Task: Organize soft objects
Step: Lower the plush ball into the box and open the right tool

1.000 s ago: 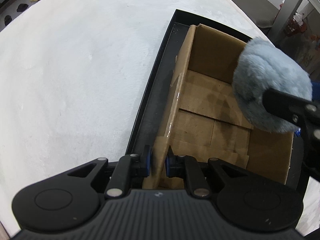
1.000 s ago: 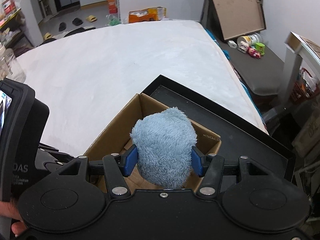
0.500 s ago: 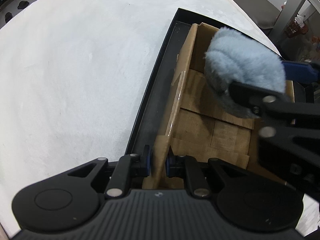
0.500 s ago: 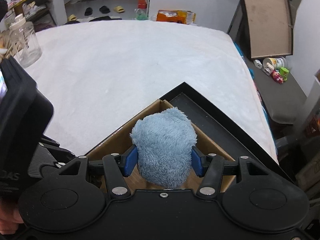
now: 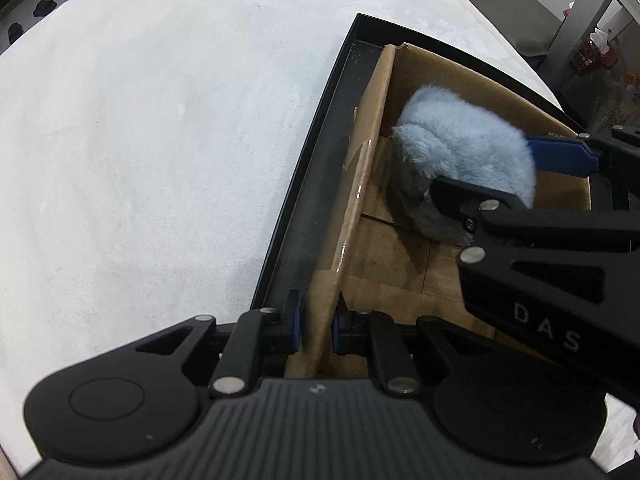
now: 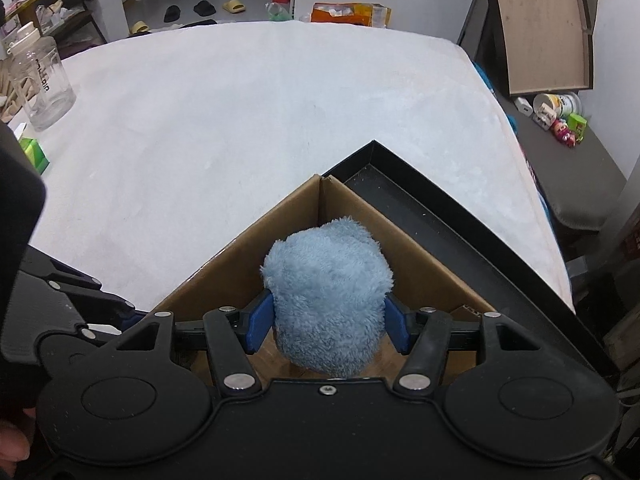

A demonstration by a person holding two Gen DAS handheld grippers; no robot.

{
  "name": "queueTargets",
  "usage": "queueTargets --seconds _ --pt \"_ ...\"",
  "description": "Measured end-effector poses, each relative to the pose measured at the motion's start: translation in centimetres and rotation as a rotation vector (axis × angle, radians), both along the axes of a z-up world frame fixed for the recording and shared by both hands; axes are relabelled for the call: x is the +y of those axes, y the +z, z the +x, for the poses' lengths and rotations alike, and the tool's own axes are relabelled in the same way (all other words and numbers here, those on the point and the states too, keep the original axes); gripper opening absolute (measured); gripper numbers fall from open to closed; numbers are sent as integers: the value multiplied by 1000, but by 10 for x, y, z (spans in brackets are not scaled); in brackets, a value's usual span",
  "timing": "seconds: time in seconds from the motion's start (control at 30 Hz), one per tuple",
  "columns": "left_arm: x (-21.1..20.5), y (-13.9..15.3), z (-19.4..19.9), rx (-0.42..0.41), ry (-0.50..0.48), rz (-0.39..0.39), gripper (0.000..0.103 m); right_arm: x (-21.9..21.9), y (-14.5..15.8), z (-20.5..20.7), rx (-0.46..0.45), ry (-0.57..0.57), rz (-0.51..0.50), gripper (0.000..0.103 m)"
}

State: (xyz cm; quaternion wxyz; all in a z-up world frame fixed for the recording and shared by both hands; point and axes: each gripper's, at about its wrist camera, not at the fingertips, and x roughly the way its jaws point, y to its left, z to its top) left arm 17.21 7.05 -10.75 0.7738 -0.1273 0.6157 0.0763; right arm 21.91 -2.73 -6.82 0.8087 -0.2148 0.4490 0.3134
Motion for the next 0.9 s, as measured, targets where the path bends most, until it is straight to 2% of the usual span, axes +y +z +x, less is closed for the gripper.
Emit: queueTargets --seconds 0.07,0.2,0.37,0.53,0.6,0.67,0.9 --pt "0 0 1 5 2 -1 13 -1 0 1 4 -9 3 59" --pt "-4 2 2 8 -17 24 14 -6 5 1 9 -28 26 70" --pt "-12 3 1 12 -40 61 15 -17 12 -2 9 -54 28 72" --pt "-16 7 -2 9 -60 73 17 -30 19 -10 3 -83 25 80" --pt "-20 8 -2 5 -70 82 23 -38 23 -12 4 -105 33 83" --pt "-22 9 -2 3 -64 93 35 -46 25 -14 7 -129 45 86" --pt "-29 19 -7 -40 -74 112 57 -83 33 -19 4 -219 100 90"
